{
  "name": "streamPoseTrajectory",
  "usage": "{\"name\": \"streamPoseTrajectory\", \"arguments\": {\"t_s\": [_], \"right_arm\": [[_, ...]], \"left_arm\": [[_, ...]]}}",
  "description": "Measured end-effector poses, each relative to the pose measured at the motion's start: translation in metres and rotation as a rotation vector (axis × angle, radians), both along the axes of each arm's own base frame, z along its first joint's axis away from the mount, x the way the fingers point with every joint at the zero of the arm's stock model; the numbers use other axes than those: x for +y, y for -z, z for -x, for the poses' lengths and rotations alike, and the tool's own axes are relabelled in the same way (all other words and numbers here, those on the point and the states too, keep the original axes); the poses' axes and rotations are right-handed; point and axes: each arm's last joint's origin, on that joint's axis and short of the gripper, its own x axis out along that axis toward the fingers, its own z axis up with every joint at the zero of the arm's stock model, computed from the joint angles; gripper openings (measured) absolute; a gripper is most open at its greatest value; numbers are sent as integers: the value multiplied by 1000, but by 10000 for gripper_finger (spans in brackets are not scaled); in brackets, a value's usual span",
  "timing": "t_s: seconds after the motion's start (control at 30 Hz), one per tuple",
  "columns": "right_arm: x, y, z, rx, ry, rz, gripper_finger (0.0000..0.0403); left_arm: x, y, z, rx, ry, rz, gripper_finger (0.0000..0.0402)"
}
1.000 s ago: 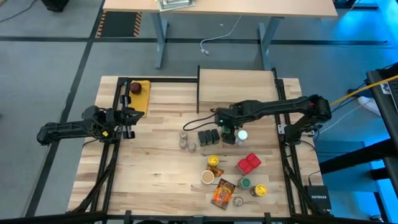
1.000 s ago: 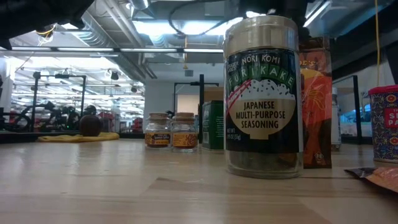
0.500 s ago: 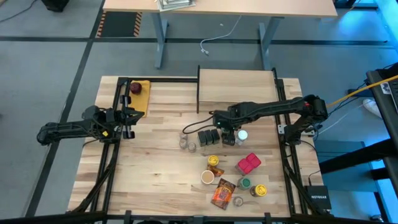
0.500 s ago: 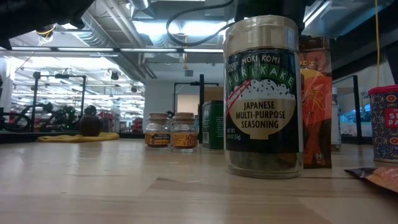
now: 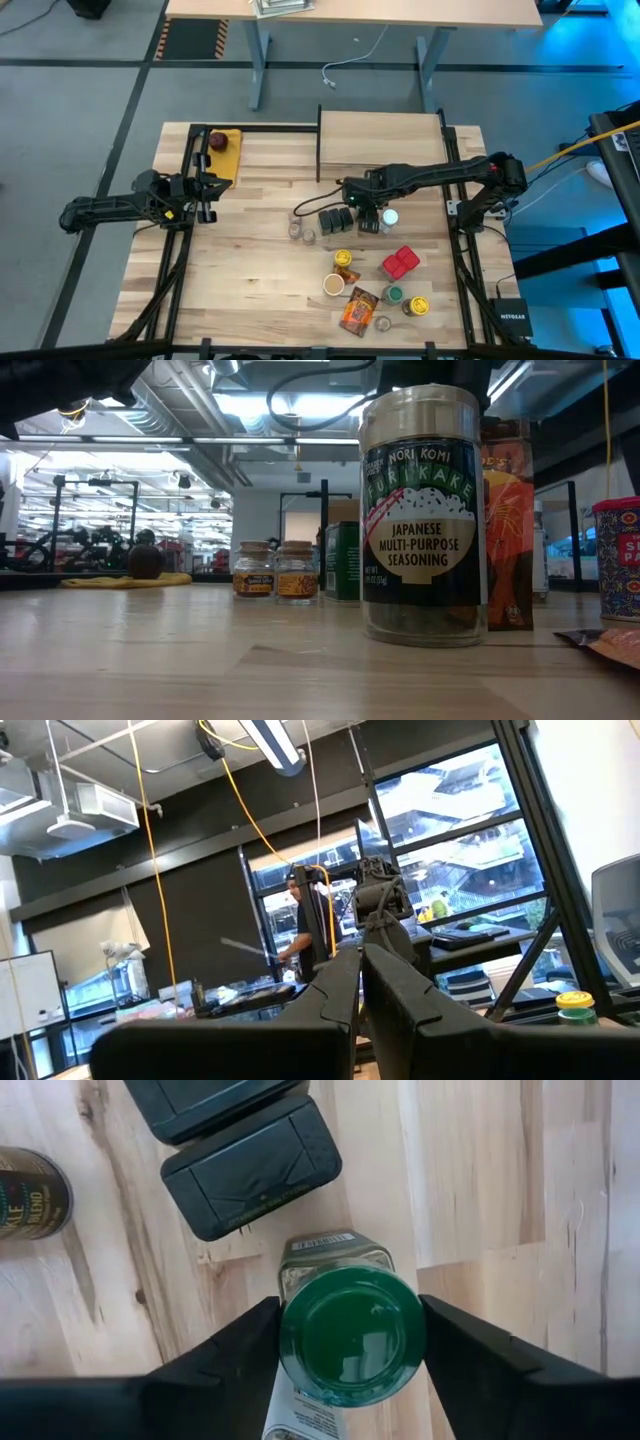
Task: Shelf spices
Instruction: Put the top green seasoning bottle on the shelf
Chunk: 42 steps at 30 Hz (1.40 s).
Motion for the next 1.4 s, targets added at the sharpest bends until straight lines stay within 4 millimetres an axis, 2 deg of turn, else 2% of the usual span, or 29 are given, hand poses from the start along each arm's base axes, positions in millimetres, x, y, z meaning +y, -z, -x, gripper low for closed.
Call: {"name": "streamPoseTrajectory", "arguments": {"t_s": [0.2, 0.33, 0.77, 1.0, 1.2, 1.4], "right_arm": [[0, -3, 2, 21, 7, -2, 211], [0, -16, 0, 22, 8, 3, 211], [-2, -97, -7, -92, 3, 73, 212], [-3, -130, -6, -167, -17, 116, 217], [-23, -152, -3, -228, 27, 158, 215], [-65, -160, 3, -237, 98, 198, 218]], "left_arm": [[0, 0, 0, 0, 0, 0, 10], [0, 0, 0, 3, 0, 0, 10], [0, 2, -1, 23, -4, 0, 10], [0, 2, -1, 23, -5, 0, 10], [0, 2, -1, 23, -5, 1, 10], [0, 2, -1, 22, -5, 1, 10]]}}
